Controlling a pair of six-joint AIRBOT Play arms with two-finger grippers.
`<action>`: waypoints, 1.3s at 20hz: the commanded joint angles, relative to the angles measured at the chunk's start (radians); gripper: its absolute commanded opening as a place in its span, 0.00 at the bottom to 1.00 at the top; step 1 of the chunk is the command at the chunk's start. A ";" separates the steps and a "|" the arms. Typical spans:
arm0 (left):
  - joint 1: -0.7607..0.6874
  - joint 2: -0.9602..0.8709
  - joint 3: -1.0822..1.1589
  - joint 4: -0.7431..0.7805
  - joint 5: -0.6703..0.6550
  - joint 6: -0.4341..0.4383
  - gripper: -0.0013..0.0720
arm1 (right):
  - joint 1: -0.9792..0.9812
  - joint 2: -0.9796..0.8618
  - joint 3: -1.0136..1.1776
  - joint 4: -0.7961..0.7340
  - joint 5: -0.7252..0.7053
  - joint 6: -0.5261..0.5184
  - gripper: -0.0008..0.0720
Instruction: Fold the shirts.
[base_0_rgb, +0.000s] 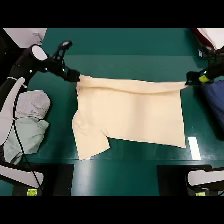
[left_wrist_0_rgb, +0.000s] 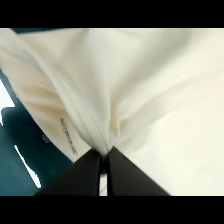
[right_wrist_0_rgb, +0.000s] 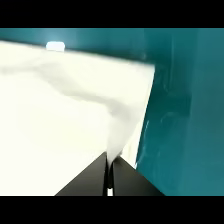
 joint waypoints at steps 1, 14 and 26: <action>0.001 0.000 -0.062 0.050 0.015 -0.055 0.06 | 0.000 0.024 -0.138 0.093 -0.024 -0.011 0.03; 0.196 0.320 -0.385 -0.009 -0.217 -0.088 0.69 | -0.175 0.214 -0.161 0.172 0.277 -0.063 0.54; 0.195 0.526 -0.972 -0.216 -0.069 0.022 0.69 | -0.181 0.346 -0.161 0.172 0.278 -0.084 0.54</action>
